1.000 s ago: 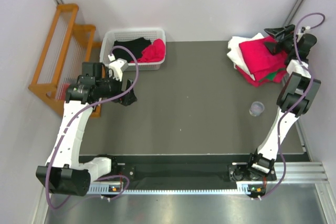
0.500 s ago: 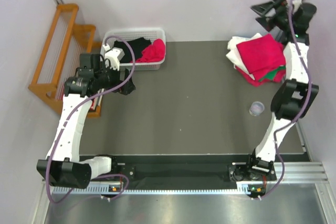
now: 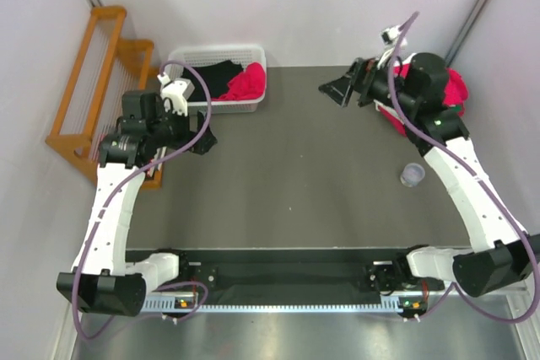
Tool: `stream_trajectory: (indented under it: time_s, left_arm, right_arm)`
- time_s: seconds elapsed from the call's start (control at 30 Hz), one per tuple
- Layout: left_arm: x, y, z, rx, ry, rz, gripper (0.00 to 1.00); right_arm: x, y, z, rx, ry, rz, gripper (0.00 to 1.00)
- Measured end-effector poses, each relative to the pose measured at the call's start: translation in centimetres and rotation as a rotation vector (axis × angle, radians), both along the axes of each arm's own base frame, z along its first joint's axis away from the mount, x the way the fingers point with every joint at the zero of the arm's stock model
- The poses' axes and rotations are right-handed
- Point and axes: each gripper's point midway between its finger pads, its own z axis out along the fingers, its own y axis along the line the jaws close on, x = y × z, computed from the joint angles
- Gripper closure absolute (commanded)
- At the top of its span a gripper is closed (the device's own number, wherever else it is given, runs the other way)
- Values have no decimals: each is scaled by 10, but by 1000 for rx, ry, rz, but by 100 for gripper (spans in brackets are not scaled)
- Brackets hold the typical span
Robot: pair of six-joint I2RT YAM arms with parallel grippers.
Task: Fold and stack the t-shirts
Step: Reset both grippers
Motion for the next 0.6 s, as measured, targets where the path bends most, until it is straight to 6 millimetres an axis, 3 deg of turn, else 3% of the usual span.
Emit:
stream_trajectory:
  time_s: [0.13,0.23,0.4,0.6]
  left_arm:
    - [0,-1,1,-6,-7,-1,7]
    - [0,0,-3,-5,-1,2,7]
    - [-4,1,-16,0,16,6,6]
    - [-4,2,-22,4,24,10,6]
  right_arm:
    - [6,-7,-67,-88,144,-42,0]
    - [4,-13,-97,-138,203,-69,0]
    - [-6,-29,-123,-179,236,-133,0]
    - [-2,-41,-124,-199,227,-207,0]
